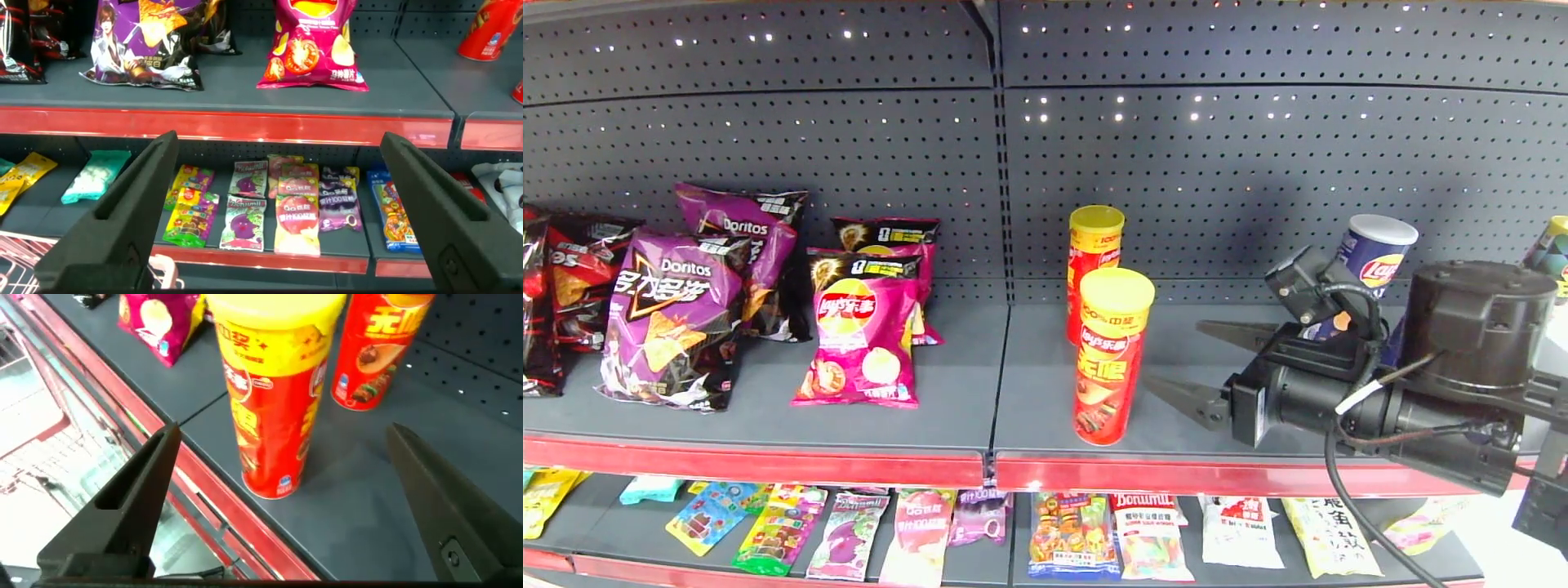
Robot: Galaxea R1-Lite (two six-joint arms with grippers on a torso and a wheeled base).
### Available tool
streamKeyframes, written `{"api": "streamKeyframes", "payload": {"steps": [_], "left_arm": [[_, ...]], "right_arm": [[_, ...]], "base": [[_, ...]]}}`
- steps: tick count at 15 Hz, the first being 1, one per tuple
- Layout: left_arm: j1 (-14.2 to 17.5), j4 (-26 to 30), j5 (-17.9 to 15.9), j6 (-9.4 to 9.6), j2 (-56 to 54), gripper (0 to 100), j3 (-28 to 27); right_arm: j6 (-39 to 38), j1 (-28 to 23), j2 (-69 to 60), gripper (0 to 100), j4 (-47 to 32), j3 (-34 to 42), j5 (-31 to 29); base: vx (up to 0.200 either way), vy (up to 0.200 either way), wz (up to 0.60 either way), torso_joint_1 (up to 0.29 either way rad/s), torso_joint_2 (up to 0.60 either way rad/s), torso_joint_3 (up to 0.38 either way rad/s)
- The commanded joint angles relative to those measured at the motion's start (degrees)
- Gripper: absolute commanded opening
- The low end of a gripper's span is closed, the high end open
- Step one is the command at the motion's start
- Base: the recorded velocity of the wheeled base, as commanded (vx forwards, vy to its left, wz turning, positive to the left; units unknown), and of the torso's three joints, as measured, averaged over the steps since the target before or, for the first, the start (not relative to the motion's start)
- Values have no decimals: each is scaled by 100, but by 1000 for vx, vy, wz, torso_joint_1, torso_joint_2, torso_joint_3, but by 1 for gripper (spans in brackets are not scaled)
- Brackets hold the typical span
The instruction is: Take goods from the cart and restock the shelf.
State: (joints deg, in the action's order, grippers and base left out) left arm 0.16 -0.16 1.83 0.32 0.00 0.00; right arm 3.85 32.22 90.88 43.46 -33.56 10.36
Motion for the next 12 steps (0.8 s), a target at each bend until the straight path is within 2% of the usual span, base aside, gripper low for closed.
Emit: {"api": "streamKeyframes", "payload": {"steps": [1, 4, 12], "left_arm": [[2, -2, 2, -5, 9, 100, 0], [2, -2, 2, -5, 9, 100, 0], [2, -2, 2, -5, 9, 100, 0]], "right_arm": [[-25, -32, 220, 100, 13, -221, 18], [-34, -75, 457, 100, 93, -555, 18], [-34, -58, 782, 100, 207, -731, 27]], "base": [[0, 0, 0, 0, 0, 0], [0, 0, 0, 0, 0, 0], [0, 0, 0, 0, 0, 0]]}}
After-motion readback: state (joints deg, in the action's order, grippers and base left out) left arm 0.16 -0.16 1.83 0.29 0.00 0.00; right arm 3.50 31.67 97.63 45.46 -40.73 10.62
